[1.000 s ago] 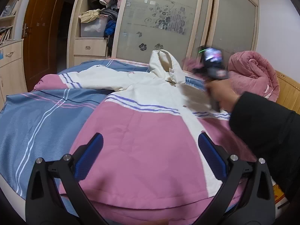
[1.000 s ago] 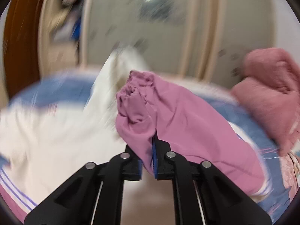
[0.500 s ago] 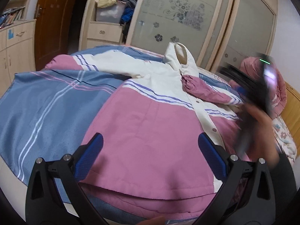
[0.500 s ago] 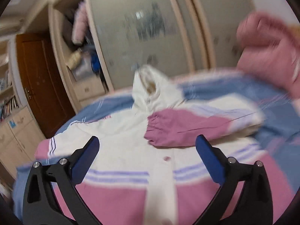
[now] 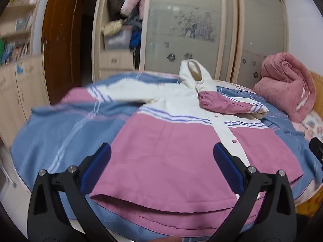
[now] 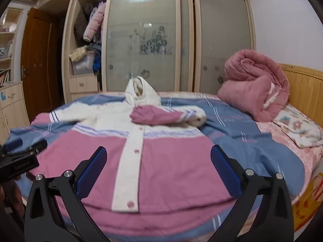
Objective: Fold large clothes
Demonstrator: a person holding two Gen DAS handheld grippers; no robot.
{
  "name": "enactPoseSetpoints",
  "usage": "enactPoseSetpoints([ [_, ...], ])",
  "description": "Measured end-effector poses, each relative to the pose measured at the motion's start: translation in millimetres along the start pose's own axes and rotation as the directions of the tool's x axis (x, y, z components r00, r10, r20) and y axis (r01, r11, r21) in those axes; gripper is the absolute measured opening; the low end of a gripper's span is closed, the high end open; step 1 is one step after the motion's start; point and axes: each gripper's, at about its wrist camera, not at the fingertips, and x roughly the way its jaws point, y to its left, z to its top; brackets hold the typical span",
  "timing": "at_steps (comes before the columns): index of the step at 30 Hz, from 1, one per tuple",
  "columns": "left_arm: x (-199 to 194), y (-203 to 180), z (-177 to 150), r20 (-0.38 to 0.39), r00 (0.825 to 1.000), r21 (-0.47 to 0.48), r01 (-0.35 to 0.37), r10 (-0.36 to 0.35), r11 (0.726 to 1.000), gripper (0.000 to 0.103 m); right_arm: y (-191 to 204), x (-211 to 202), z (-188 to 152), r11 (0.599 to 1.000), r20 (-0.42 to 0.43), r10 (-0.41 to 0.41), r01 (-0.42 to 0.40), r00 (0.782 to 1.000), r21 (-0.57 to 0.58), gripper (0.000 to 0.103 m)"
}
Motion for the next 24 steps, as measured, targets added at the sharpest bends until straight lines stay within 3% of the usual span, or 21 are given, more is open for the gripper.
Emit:
enactPoseSetpoints([
  [5,-23.4,-13.6,-5.1,0.110,0.994,0.030,-0.019,0.016,0.999,0.101,-2.3,-18.6,-12.0,0.999,-0.017,-0.027,0.027,0.999,-0.025,0.102],
  [8,-21.0,-16.4,-5.7,0.097,0.995,0.005,-0.022,0.021,1.000,0.101,2.8,-21.9,-7.3,0.998,0.005,-0.049,0.049,0.999,-0.044,0.102],
  [12,-14.5,-31.4,-8.8,0.099,0.994,0.066,-0.063,0.056,0.996,0.101,11.1,-18.8,-1.4,0.996,0.028,-0.054,0.056,0.998,-0.076,0.102],
  [17,-3.8,-46.0,-14.3,0.070,0.996,0.110,-0.063,0.055,0.992,0.101,12.3,-17.4,3.3,0.994,0.040,-0.046,0.050,0.998,-0.097,0.102],
  [24,3.9,-48.9,-12.1,0.055,0.997,0.065,-0.054,0.050,0.996,0.101,3.9,-11.0,2.7,0.995,0.015,-0.041,0.043,0.999,-0.089,0.102],
])
